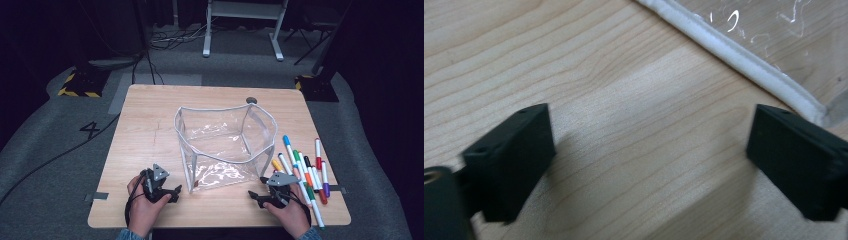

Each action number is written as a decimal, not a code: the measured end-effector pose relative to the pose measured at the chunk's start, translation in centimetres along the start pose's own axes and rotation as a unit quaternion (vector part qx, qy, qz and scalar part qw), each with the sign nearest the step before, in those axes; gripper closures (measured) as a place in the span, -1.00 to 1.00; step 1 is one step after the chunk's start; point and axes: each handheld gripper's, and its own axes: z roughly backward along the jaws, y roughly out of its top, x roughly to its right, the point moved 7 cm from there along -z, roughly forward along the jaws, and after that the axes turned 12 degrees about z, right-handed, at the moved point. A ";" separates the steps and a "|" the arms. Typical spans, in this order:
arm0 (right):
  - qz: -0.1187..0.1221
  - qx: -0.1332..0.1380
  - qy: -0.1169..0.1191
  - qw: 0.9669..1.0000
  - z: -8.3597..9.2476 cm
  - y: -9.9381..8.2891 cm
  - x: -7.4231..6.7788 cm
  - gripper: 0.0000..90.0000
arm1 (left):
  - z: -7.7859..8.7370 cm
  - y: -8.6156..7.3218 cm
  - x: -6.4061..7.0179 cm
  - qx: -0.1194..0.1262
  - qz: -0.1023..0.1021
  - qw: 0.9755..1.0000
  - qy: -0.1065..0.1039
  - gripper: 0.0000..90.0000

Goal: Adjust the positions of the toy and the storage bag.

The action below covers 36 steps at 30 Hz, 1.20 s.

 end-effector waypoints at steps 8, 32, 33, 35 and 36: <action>0.008 0.018 -0.004 1.000 1.6 1.2 0.2 -0.27 | 2.1 0.1 0.7 -0.007 -0.007 1.000 -0.010 -0.54; 0.024 0.030 -0.025 0.999 6.1 6.5 4.4 0.12 | 4.8 5.3 8.1 0.040 -0.081 0.993 -0.080 0.15; 0.028 0.031 -0.023 0.999 5.9 6.7 4.4 0.22 | 4.6 5.4 8.1 0.041 -0.080 0.992 -0.085 0.34; 0.034 0.030 -0.017 0.999 5.5 7.0 4.4 0.46 | 4.5 5.4 8.4 0.035 -0.078 0.991 -0.105 0.60; 0.036 0.029 -0.020 0.999 5.4 7.0 4.5 0.61 | 4.5 5.4 8.4 0.033 -0.078 0.991 -0.105 0.74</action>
